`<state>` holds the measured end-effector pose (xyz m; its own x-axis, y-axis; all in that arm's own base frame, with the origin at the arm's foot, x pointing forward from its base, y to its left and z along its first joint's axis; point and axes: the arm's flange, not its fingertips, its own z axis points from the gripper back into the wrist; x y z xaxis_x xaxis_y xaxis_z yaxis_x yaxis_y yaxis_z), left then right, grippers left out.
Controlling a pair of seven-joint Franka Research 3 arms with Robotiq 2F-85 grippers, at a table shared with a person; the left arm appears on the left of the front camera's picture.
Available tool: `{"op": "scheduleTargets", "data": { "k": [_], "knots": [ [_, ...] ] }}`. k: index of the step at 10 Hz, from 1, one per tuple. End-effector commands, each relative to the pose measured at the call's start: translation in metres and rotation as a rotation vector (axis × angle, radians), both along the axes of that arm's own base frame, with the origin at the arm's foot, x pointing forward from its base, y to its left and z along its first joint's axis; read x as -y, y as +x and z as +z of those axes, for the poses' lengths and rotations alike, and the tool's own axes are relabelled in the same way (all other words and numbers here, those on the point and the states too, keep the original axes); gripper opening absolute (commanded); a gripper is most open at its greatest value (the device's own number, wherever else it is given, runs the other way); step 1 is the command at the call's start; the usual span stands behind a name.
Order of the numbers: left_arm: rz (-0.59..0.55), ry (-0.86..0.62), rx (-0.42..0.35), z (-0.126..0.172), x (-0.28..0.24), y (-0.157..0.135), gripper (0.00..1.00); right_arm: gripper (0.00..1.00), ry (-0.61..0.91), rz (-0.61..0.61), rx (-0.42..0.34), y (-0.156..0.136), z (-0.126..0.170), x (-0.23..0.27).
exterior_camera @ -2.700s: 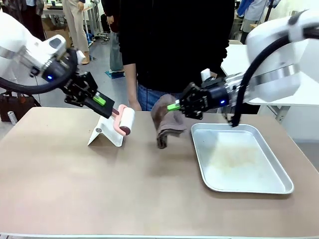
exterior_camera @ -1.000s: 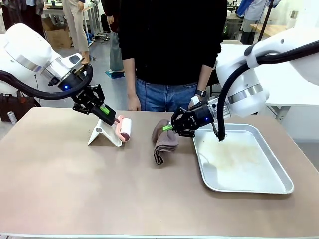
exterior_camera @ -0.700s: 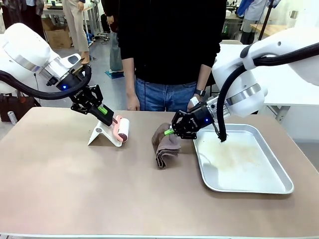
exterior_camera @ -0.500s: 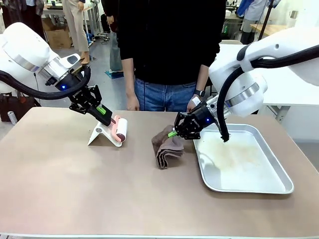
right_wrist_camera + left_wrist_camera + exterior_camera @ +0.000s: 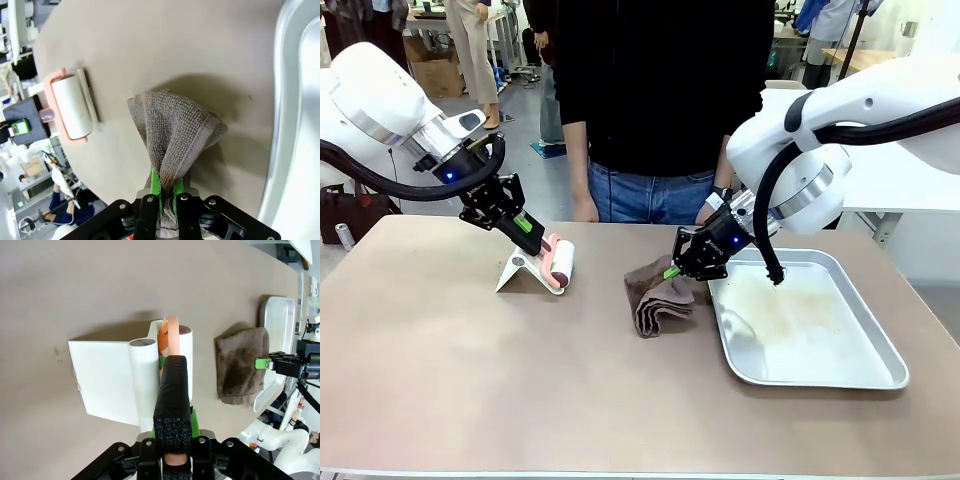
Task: Clean the surface of the table.
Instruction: Return the Lint Roller and towel to their original positions.
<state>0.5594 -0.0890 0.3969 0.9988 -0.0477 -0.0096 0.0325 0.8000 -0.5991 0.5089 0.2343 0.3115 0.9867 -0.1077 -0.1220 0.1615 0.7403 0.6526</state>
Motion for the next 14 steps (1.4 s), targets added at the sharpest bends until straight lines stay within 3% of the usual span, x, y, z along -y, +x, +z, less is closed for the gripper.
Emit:
{"op": "scheduleTargets", "data": {
  "k": [1,14],
  "knots": [
    [0.006,0.037,-0.006,0.001,0.000,0.001,0.22,0.10,-0.028,-0.018,-0.006,-0.003,0.006,-0.002],
    [0.013,-0.041,-0.018,-0.018,-0.023,-0.002,0.22,0.10,-0.028,0.000,-0.026,-0.004,0.004,-0.006]
  ]
}}
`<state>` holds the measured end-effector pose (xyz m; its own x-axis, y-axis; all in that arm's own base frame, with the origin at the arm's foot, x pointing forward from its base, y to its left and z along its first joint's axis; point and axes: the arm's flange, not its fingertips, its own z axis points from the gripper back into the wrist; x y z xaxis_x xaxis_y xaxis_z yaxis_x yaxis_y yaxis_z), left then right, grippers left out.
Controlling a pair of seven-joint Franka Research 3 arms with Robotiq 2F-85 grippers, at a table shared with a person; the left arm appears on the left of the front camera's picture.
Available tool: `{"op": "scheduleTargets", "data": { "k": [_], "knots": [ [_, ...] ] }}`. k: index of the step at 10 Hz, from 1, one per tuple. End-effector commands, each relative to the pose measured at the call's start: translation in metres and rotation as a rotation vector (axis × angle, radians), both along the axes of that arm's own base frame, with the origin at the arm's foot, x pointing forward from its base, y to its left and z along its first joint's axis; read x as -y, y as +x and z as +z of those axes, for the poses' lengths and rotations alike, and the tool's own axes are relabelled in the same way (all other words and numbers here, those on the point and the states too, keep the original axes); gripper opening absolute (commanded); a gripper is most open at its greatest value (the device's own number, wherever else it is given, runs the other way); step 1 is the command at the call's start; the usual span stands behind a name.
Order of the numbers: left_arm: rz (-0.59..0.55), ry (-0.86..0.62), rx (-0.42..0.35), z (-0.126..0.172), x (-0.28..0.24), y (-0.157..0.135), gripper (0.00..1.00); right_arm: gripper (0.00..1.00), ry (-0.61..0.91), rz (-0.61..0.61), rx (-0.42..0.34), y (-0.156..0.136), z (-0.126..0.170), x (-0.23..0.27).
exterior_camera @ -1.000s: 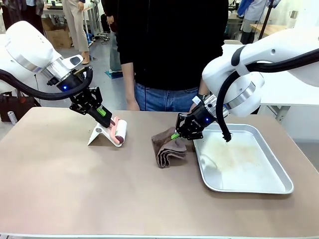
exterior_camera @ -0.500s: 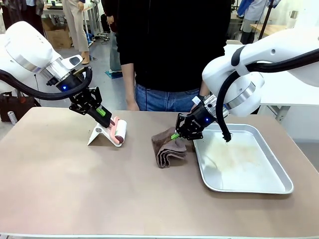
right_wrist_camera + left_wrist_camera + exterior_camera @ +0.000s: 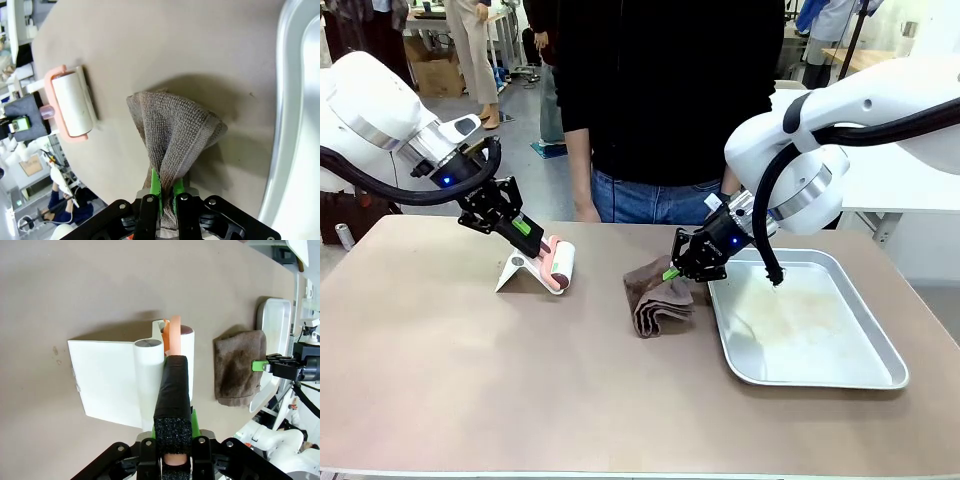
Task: Clean the surface of the table.
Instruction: Return the Lint Roller and towel to their original positions.
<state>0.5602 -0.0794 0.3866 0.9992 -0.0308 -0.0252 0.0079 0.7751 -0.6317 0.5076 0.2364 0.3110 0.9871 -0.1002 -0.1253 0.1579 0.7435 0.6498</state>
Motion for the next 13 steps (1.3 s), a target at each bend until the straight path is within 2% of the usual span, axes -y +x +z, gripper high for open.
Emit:
{"op": "scheduleTargets", "data": {
  "k": [1,9,10,11,12,13],
  "knots": [
    [-0.001,-0.003,0.000,-0.0083,-0.0161,-0.0032,0.22,0.10,-0.027,-0.006,-0.025,-0.0019,0.0038,-0.0037],
    [-0.005,0.005,-0.010,-0.0105,-0.0210,-0.0047,0.22,0.10,-0.022,0.001,-0.029,-0.0013,0.0031,-0.0057],
    [-0.005,0.007,-0.013,-0.0105,-0.0214,-0.0048,0.22,0.14,-0.023,0.003,-0.027,-0.0016,0.0030,-0.0056],
    [-0.008,0.009,-0.017,-0.0105,-0.0219,-0.0048,0.42,0.52,-0.019,0.002,-0.029,-0.0017,0.0024,-0.0055],
    [-0.008,0.014,-0.019,-0.0102,-0.0218,-0.0047,0.72,0.69,-0.018,0.003,-0.028,-0.0021,0.0020,-0.0055],
    [-0.011,0.019,-0.018,-0.0102,-0.0224,-0.0046,0.98,1.00,-0.019,0.001,-0.031,-0.0018,0.0015,-0.0053]
  ]
}}
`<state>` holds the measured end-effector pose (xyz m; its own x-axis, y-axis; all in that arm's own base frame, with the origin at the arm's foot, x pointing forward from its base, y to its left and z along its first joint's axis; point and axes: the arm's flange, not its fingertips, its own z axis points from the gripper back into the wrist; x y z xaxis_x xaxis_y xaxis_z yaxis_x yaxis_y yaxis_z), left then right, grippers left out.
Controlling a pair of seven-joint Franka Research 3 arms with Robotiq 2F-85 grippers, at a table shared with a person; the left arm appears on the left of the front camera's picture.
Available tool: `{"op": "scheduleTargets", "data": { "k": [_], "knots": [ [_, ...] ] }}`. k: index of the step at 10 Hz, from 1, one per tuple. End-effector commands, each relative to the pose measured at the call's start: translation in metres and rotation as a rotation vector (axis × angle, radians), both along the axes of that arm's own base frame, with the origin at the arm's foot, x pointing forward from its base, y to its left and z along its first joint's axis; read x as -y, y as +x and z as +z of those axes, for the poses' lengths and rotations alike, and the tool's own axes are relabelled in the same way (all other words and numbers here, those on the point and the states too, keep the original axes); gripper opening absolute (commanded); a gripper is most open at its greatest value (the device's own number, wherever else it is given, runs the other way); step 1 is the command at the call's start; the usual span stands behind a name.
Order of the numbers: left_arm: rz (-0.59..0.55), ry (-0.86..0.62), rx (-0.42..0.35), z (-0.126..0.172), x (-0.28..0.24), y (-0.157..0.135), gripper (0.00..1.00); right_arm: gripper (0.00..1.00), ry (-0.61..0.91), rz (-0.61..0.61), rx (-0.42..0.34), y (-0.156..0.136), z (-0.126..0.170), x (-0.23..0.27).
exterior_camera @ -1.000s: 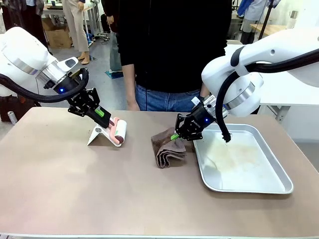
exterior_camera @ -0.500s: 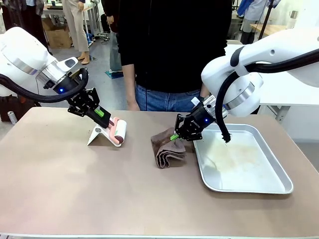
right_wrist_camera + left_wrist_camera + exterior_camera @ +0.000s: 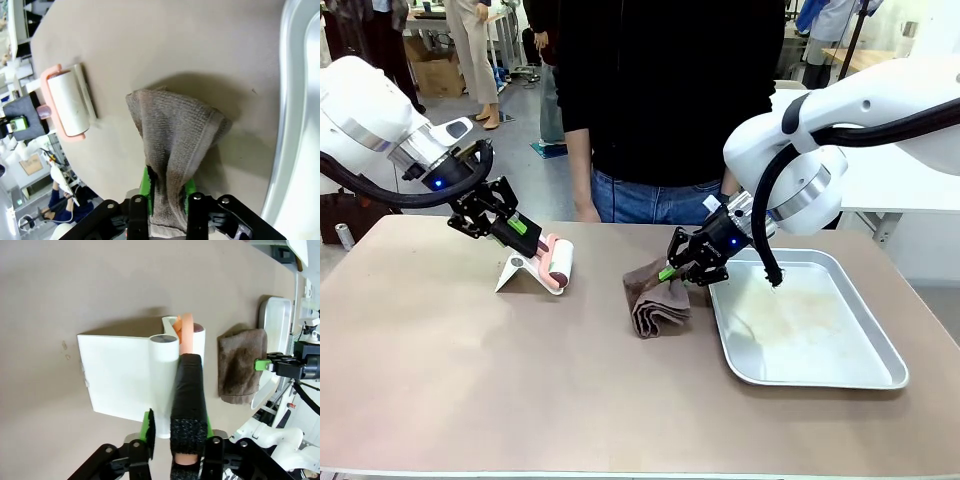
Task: Clean the surface of the table.
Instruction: Return the Lint Roller and towel to their original positions.
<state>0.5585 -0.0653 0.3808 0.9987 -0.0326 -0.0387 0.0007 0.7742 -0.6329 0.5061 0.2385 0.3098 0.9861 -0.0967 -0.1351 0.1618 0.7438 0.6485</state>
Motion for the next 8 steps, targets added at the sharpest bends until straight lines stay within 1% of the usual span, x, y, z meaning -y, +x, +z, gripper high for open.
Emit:
{"op": "scheduleTargets", "data": {
  "k": [1,2,3,4,5,8],
  "knots": [
    [-0.009,0.021,-0.005,-0.0041,-0.0082,-0.0029,1.00,1.00,-0.020,-0.003,-0.021,-0.0003,0.0026,-0.0032],
    [-0.008,0.021,-0.004,-0.0039,-0.0079,-0.0032,1.00,1.00,-0.020,-0.004,-0.021,0.0000,0.0026,-0.0032],
    [-0.008,0.020,-0.003,-0.0036,-0.0077,-0.0036,1.00,0.88,-0.020,-0.004,-0.023,0.0002,0.0021,-0.0032],
    [-0.010,0.018,0.001,-0.0027,-0.0073,-0.0041,1.00,0.98,-0.017,-0.003,-0.024,0.0003,0.0019,-0.0032],
    [-0.014,0.021,0.002,-0.0020,-0.0066,-0.0045,1.00,1.00,-0.013,0.002,-0.024,-0.0001,0.0020,-0.0035],
    [-0.007,0.009,0.010,0.0028,-0.0101,-0.0042,1.00,1.00,-0.012,0.004,-0.027,-0.0006,0.0014,-0.0030]
  ]
}}
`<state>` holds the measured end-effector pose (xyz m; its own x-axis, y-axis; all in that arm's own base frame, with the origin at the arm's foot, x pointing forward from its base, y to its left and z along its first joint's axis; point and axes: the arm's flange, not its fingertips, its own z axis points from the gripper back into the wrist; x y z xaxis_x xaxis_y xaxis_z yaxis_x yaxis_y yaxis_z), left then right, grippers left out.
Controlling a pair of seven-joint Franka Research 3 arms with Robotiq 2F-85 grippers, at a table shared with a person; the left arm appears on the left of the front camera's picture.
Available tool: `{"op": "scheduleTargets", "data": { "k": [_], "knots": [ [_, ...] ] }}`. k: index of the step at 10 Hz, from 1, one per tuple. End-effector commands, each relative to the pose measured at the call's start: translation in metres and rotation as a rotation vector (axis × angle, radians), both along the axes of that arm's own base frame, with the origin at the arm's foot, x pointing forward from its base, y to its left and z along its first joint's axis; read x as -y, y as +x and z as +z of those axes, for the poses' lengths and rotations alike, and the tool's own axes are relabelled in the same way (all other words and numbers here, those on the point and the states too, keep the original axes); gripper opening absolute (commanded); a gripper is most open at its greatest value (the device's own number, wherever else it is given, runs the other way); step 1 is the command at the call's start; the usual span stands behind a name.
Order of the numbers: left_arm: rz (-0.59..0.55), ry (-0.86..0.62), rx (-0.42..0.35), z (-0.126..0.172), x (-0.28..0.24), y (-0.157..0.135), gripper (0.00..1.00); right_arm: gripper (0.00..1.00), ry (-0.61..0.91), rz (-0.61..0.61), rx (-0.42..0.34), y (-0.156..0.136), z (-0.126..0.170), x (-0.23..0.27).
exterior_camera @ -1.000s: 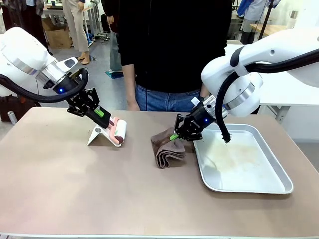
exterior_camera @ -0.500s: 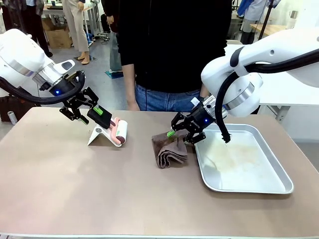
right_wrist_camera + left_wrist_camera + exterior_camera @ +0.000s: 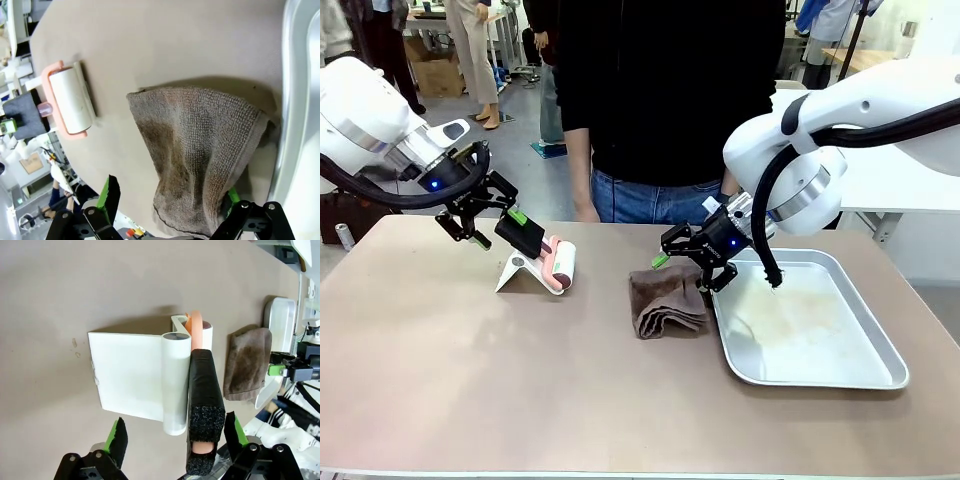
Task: Clean the surface of the table.
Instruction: Return the Lint Roller and towel to their original positions.
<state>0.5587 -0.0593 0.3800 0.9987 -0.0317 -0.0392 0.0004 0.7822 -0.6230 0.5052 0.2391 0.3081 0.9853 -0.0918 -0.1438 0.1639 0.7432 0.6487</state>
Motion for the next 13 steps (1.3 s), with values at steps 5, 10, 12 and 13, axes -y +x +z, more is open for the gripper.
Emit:
{"op": "scheduleTargets", "data": {
  "k": [5,10,12,13],
  "knots": [
    [0.009,-0.100,0.124,0.043,-0.023,-0.024,1.00,1.00,-0.130,0.071,0.207,-0.023,0.059,0.010],
    [0.005,-0.165,0.245,0.102,-0.053,-0.096,1.00,1.00,-0.107,-0.027,0.378,-0.060,0.139,0.062],
    [-0.084,-0.222,0.210,0.118,-0.067,-0.147,1.00,1.00,-0.051,-0.047,0.279,-0.092,0.152,0.108],
    [-0.105,-0.246,0.194,0.119,-0.080,-0.171,1.00,1.00,-0.028,-0.069,0.223,-0.111,0.159,0.142]
  ]
}}
